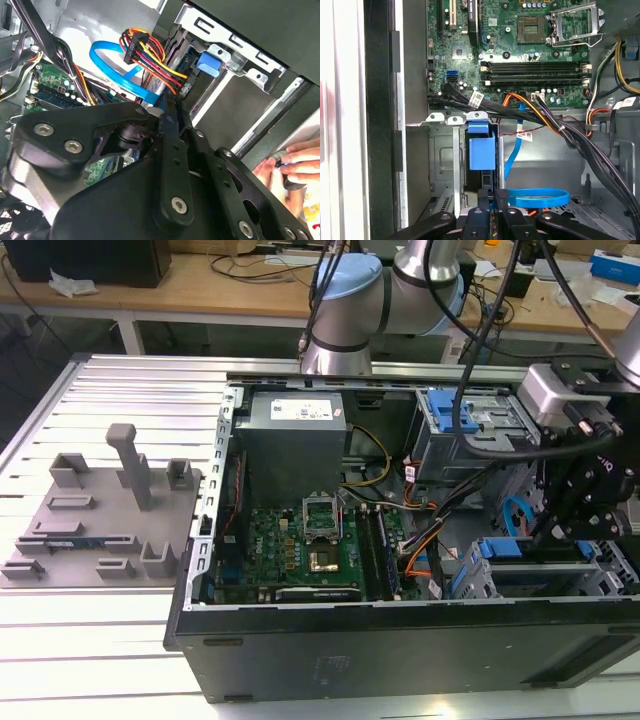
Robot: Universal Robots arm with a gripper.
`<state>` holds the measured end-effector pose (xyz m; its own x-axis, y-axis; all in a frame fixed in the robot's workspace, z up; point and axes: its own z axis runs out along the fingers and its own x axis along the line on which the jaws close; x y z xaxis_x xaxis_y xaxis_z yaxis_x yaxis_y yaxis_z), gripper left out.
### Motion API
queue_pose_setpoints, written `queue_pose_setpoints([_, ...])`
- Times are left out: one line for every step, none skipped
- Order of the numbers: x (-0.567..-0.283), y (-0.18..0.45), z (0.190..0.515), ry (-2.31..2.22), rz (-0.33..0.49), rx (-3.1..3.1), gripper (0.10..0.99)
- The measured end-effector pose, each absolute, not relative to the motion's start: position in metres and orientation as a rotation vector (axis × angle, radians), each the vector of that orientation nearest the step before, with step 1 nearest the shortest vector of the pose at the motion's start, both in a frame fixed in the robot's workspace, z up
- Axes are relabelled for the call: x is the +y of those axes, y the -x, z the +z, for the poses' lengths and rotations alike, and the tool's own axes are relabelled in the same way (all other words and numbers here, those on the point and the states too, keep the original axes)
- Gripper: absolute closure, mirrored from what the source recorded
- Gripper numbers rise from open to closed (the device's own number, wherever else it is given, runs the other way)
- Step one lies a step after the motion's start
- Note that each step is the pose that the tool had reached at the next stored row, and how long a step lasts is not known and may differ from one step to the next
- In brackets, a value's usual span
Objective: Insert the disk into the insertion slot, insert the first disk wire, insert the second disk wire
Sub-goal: 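Insert the second disk wire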
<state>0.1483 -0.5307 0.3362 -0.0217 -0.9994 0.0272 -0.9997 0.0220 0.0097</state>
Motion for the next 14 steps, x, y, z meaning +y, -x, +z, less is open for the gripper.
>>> queue_pose_setpoints([-0.531,-0.148,0.336,-2.179,0.018,-2.227,0.914])
queue_pose_setpoints([-0.531,-0.148,0.337,-2.179,0.018,-2.227,0.851])
queue_pose_setpoints([-0.531,-0.148,0.341,-2.178,0.02,-2.226,0.851])
queue_pose_setpoints([-0.531,-0.148,0.344,-2.178,0.019,-2.227,0.851])
queue_pose_setpoints([-0.531,-0.148,0.348,-2.178,0.02,-2.227,0.851])
queue_pose_setpoints([-0.531,-0.148,0.355,-2.178,0.02,-2.227,0.851])
queue_pose_setpoints([-0.531,-0.148,0.359,-2.178,0.02,-2.227,0.851])
queue_pose_setpoints([-0.531,-0.148,0.366,-2.178,0.02,-2.227,0.851])
queue_pose_setpoints([-0.531,-0.148,0.375,-2.179,0.021,-2.227,0.851])
queue_pose_setpoints([-0.531,-0.148,0.381,-2.179,0.021,-2.227,0.851])
queue_pose_setpoints([-0.531,-0.148,0.386,-2.179,0.021,-2.227,0.851])
queue_pose_setpoints([-0.53,-0.148,0.395,-2.179,0.021,-2.227,0.851])
queue_pose_setpoints([-0.529,-0.148,0.402,-2.179,0.022,-2.227,0.867])
queue_pose_setpoints([-0.528,-0.148,0.409,-2.179,0.023,-2.228,0.933])
